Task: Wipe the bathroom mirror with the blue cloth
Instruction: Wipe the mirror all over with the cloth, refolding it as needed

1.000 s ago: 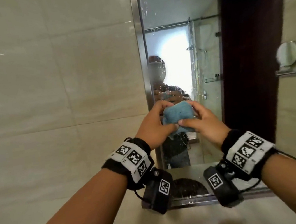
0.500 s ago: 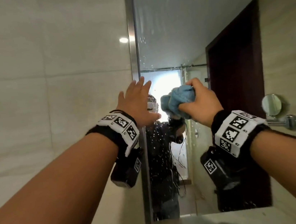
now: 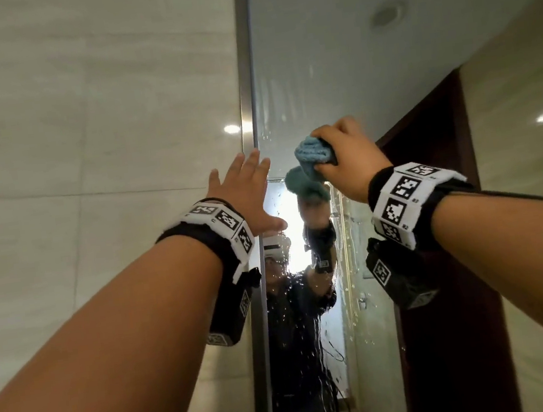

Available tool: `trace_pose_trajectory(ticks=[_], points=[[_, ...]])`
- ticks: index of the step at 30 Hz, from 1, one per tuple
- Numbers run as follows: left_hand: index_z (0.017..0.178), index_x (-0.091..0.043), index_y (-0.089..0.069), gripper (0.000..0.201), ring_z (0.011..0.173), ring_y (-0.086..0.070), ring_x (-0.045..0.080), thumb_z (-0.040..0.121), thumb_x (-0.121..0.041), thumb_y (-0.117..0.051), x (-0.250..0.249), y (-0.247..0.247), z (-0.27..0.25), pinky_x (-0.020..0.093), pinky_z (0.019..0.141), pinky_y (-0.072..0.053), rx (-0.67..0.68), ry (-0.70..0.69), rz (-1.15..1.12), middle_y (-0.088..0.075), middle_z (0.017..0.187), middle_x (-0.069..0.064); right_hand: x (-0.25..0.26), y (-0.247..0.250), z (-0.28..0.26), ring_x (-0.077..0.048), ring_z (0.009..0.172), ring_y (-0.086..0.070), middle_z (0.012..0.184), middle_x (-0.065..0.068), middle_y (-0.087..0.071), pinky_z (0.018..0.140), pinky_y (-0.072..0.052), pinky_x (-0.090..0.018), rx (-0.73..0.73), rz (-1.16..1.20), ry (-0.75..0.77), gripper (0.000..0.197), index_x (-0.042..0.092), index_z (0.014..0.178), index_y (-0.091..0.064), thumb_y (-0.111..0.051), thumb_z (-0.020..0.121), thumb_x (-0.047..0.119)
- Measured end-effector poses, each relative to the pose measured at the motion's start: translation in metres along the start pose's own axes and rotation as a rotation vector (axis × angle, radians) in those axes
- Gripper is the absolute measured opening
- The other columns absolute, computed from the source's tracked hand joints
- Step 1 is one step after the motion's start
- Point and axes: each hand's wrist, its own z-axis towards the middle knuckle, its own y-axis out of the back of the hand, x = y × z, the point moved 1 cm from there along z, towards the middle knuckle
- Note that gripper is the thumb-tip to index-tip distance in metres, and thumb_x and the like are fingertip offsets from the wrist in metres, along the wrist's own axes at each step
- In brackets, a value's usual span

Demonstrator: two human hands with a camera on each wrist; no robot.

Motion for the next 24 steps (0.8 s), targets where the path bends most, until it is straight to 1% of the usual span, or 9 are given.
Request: trace_pose_trajectory(ticks=[2,5,8,11,14,17,21,24], points=[[0.15,-0.019,0.011,0.108,0.145,0.016,0.018,0.08,-0.063,-0.058,-0.001,-0.004,0.005,0.051,0.117,0.0,0.011,0.003,-0.007,0.02,0.157,-0.001,0.001,0.0,0.013,-0.025,0.105,-0.049,0.121,-0.01,-0.041,0.094,-0.039,-0.025,-0.054,-0.012,0.026,0.041,0.016,0.127,-0.049,-0.06,0.087,0.016],[0.15,-0.019,0.011,0.11,0.145,0.016,0.019,0.078,-0.065,-0.059,-0.001,-0.012,0.01,0.052,0.117,-0.001,0.029,-0.006,0.011,0.021,0.157,-0.001,0.001,-0.001,0.03,-0.029,0.105,-0.048,0.12,-0.012,-0.042,0.095,-0.043,-0.033,-0.128,-0.018,0.033,0.042,0.018,0.124,-0.048,-0.061,0.084,0.013],[0.15,-0.019,0.011,0.111,0.145,0.016,0.019,0.078,-0.065,-0.06,0.002,-0.014,0.018,0.051,0.117,-0.001,0.02,-0.009,0.025,0.022,0.156,0.0,-0.003,-0.007,0.044,-0.029,0.103,-0.047,0.118,-0.012,-0.041,0.094,-0.043,-0.032,-0.153,-0.035,0.014,0.037,0.018,0.12,-0.052,-0.06,0.084,0.013],[0.15,-0.017,0.012,0.111,0.145,0.016,0.019,0.078,-0.063,-0.06,0.006,-0.014,0.027,0.05,0.117,-0.001,0.019,-0.001,0.026,0.022,0.157,0.001,-0.005,-0.02,0.053,-0.028,0.104,-0.046,0.12,-0.011,-0.04,0.095,-0.042,-0.031,-0.124,-0.079,0.035,0.034,0.019,0.118,-0.055,-0.06,0.085,0.014],[0.15,-0.017,0.013,0.113,0.144,0.017,0.018,0.078,-0.063,-0.061,0.007,-0.016,0.039,0.05,0.117,0.0,0.0,-0.007,0.03,0.023,0.156,0.001,-0.006,-0.03,0.06,-0.028,0.107,-0.044,0.12,-0.01,-0.041,0.092,-0.04,-0.03,-0.137,-0.105,0.046,0.032,0.02,0.118,-0.056,-0.058,0.086,0.012],[0.149,-0.014,0.015,0.118,0.144,0.019,0.019,0.075,-0.065,-0.061,0.008,-0.015,0.053,0.048,0.117,0.001,-0.036,-0.013,0.036,0.025,0.155,0.003,-0.005,-0.039,0.06,-0.028,0.109,-0.045,0.119,-0.008,-0.045,0.089,-0.036,-0.026,-0.112,-0.132,0.056,0.034,0.021,0.119,-0.057,-0.056,0.086,0.013],[0.149,-0.011,0.015,0.126,0.144,0.019,0.022,0.07,-0.066,-0.067,0.011,-0.003,0.069,0.045,0.118,0.0,-0.089,-0.014,0.045,0.025,0.155,0.006,-0.005,-0.047,0.051,-0.026,0.115,-0.038,0.128,-0.002,-0.043,0.093,-0.035,-0.031,-0.037,-0.254,0.114,0.042,0.023,0.127,-0.052,-0.057,0.085,0.019],[0.149,-0.009,0.015,0.131,0.143,0.02,0.024,0.067,-0.065,-0.07,0.015,-0.001,0.074,0.044,0.117,-0.001,-0.101,-0.002,0.08,0.028,0.154,0.008,-0.006,-0.041,0.059,-0.024,0.112,-0.04,0.124,-0.001,-0.047,0.091,-0.039,-0.035,-0.009,-0.342,0.203,0.04,0.024,0.123,-0.055,-0.059,0.084,0.022]])
